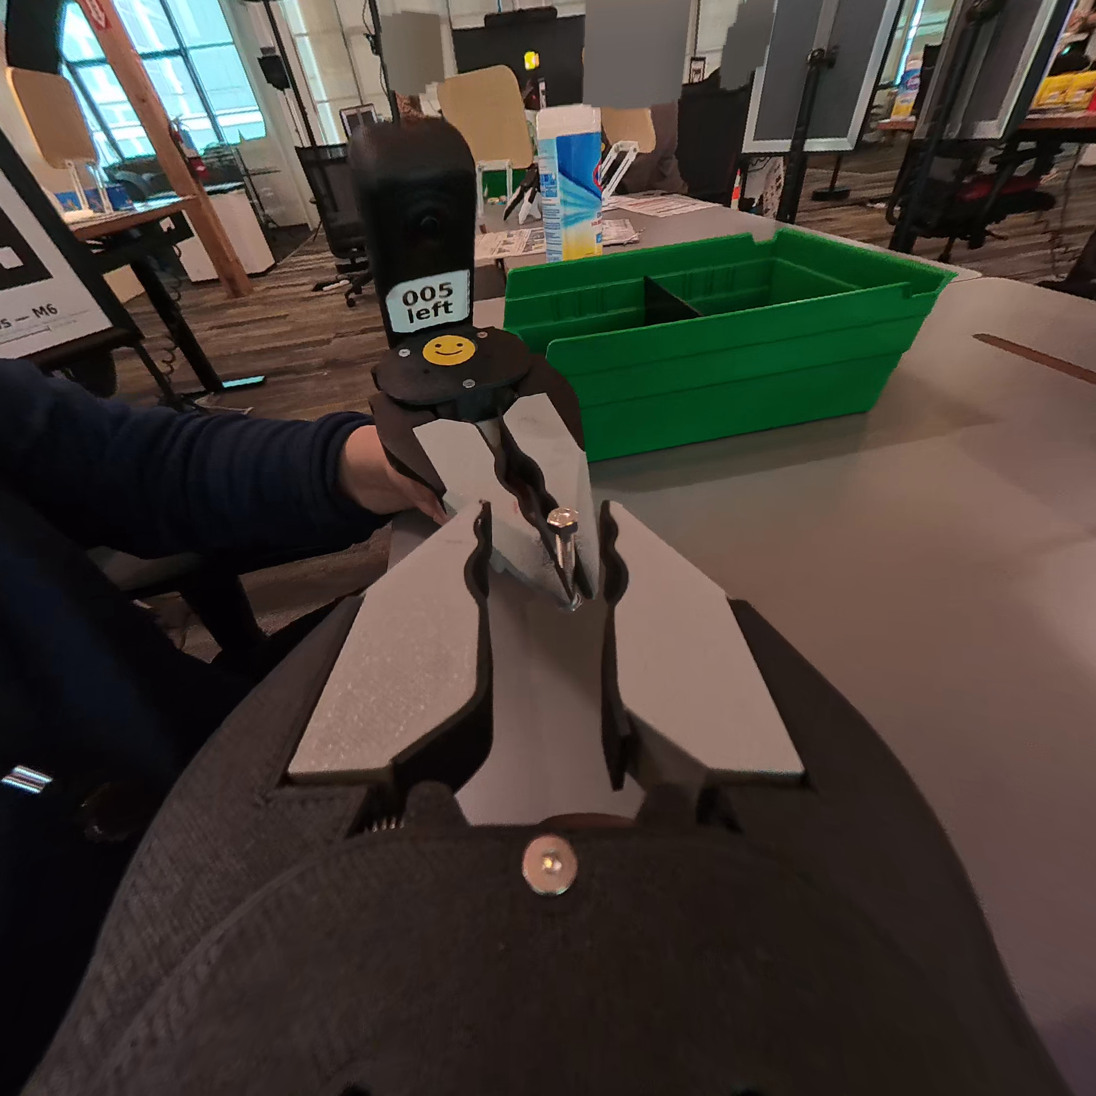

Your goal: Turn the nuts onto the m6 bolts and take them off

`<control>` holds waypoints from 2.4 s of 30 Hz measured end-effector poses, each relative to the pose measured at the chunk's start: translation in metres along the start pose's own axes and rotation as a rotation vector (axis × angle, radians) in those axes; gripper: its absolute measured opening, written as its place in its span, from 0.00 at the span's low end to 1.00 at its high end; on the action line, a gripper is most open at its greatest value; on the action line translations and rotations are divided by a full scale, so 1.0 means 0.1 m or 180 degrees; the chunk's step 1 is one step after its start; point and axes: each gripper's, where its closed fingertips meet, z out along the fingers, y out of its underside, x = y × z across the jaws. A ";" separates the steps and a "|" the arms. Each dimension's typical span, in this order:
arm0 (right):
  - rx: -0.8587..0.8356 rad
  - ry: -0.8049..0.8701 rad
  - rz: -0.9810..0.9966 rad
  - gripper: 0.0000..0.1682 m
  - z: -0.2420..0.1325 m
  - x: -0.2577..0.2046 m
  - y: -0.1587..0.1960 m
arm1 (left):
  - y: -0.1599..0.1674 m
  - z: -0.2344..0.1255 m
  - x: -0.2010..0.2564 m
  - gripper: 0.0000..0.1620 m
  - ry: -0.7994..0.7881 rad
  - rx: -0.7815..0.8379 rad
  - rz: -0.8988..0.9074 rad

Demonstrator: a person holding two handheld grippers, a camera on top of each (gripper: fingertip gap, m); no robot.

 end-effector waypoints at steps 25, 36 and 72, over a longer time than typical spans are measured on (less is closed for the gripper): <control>0.0031 0.0172 -0.0041 0.23 -0.13 0.01 -0.05 | 0.02 0.02 0.00 0.02 0.0009 -0.0042 -0.0023; 0.0137 0.0178 -0.0156 0.10 -0.26 -0.06 -0.08 | 0.01 0.01 -0.04 0.02 -0.0020 -0.0023 -0.0101; -0.0096 0.0314 0.0051 0.12 0.09 0.16 0.05 | -0.02 -0.02 -0.08 0.02 -0.0074 0.0055 -0.0138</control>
